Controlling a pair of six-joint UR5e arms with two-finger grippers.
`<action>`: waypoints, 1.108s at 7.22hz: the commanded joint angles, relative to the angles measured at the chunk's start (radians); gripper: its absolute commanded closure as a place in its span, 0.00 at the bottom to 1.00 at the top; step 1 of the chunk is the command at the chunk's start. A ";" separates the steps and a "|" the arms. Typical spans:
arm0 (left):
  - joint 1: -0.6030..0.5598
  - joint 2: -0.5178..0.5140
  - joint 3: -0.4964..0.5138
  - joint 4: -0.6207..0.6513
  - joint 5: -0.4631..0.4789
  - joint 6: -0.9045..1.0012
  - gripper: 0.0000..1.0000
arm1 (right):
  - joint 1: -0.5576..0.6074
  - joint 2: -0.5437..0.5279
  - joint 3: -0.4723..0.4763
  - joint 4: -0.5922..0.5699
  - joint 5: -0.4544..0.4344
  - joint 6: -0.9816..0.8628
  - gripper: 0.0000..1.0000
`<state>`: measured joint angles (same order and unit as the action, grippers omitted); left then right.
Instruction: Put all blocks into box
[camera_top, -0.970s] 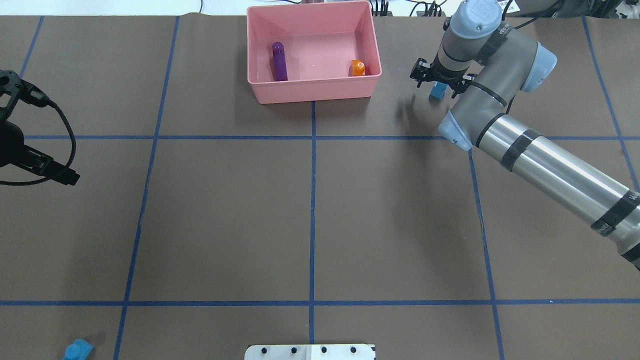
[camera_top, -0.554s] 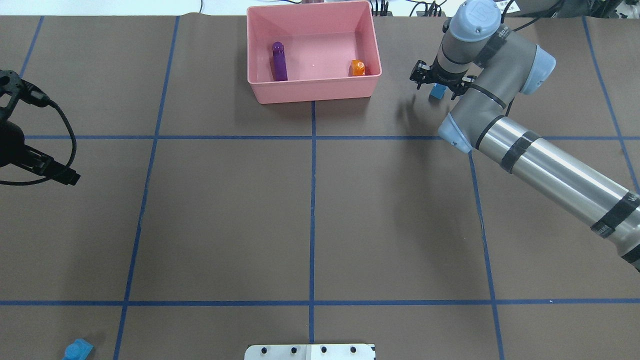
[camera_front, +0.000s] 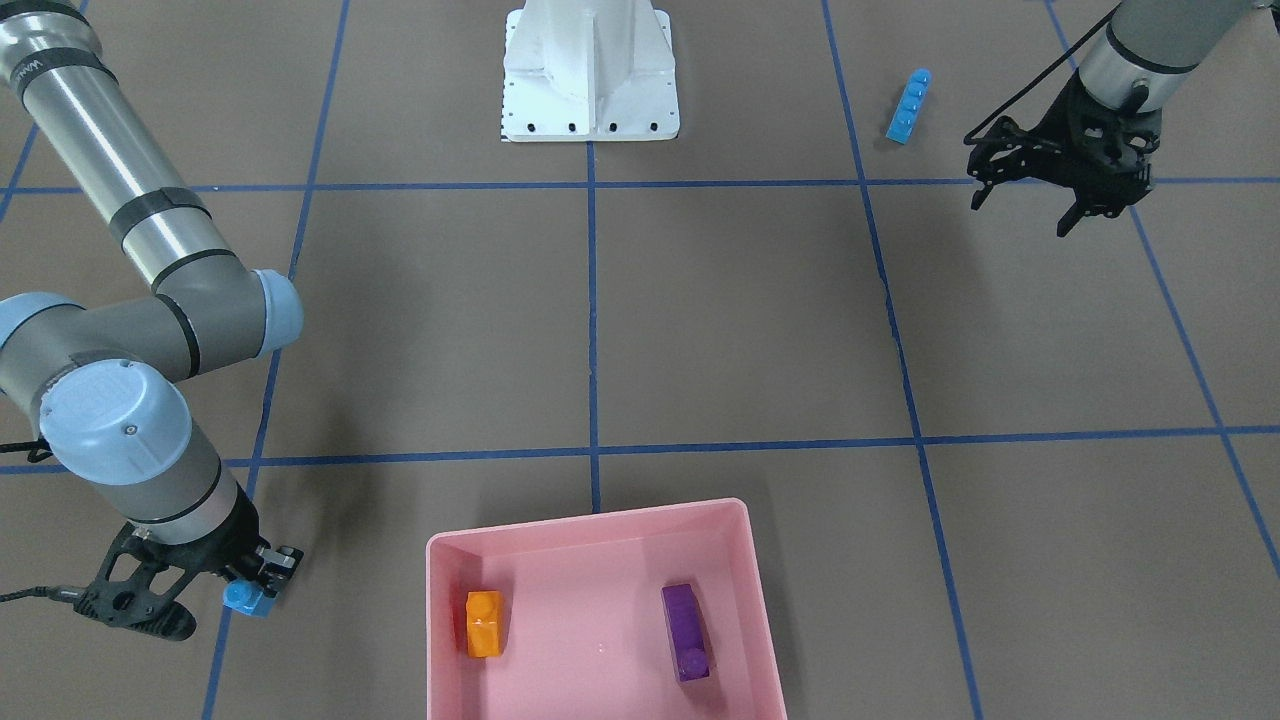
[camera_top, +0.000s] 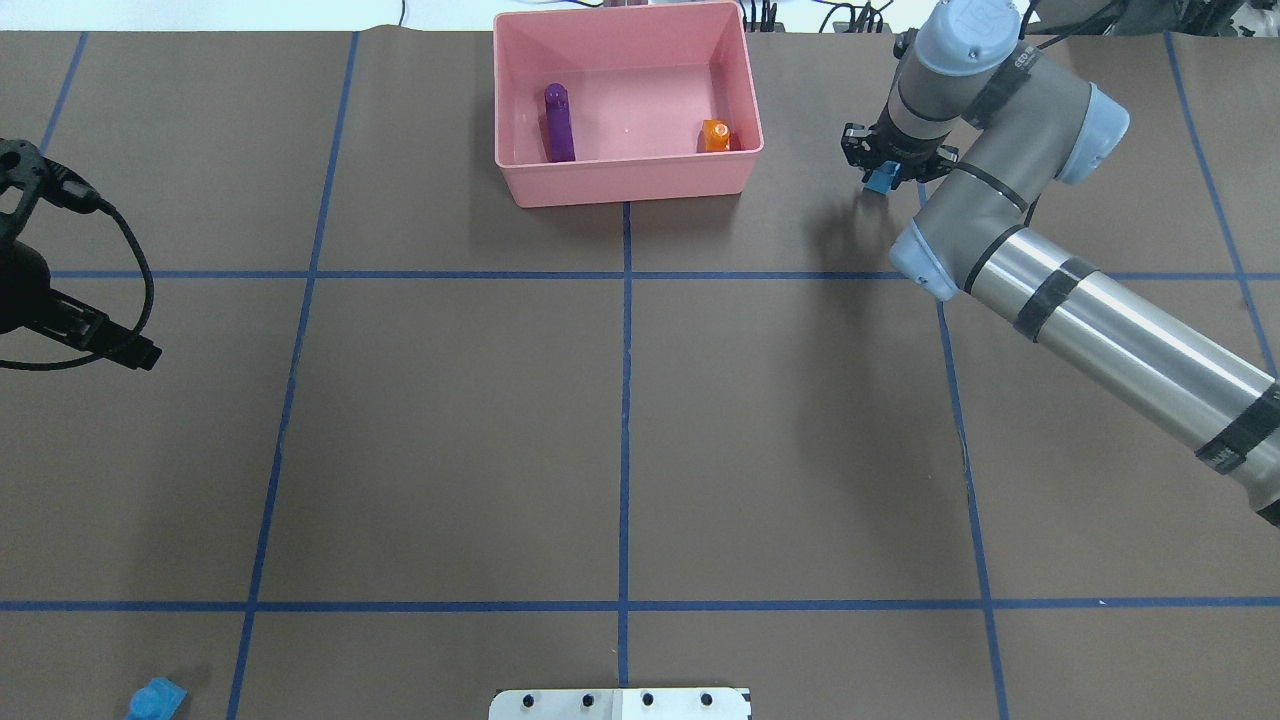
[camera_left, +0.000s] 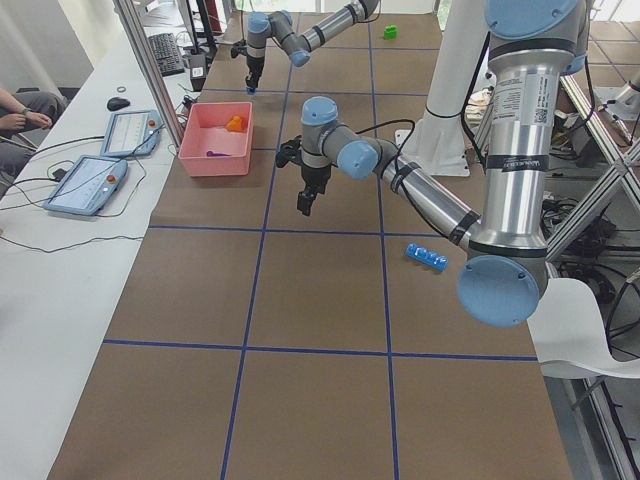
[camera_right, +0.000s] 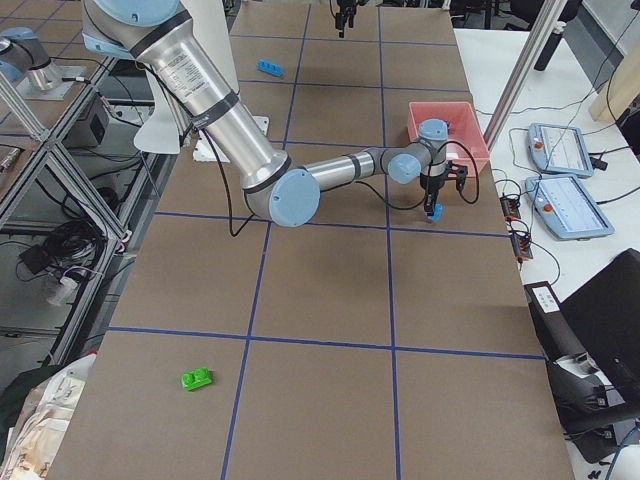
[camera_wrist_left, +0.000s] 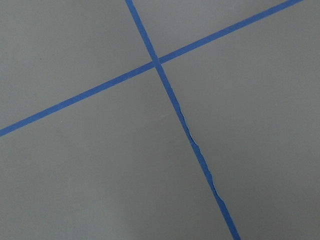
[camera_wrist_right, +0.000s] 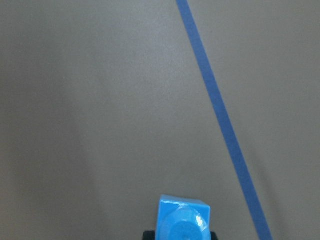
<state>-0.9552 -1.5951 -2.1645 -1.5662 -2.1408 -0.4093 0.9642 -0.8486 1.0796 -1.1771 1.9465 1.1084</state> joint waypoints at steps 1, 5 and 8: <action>-0.002 0.012 -0.001 0.000 0.004 0.009 0.00 | 0.011 0.020 0.041 -0.010 0.006 -0.021 1.00; -0.054 0.179 -0.011 -0.002 0.007 0.059 0.00 | -0.014 0.216 0.036 -0.108 0.003 -0.053 1.00; -0.057 0.179 -0.009 -0.002 0.002 0.063 0.00 | -0.120 0.419 -0.164 -0.099 -0.122 -0.123 1.00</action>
<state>-1.0114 -1.4173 -2.1747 -1.5676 -2.1372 -0.3482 0.8863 -0.4905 0.9754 -1.2802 1.8816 1.0212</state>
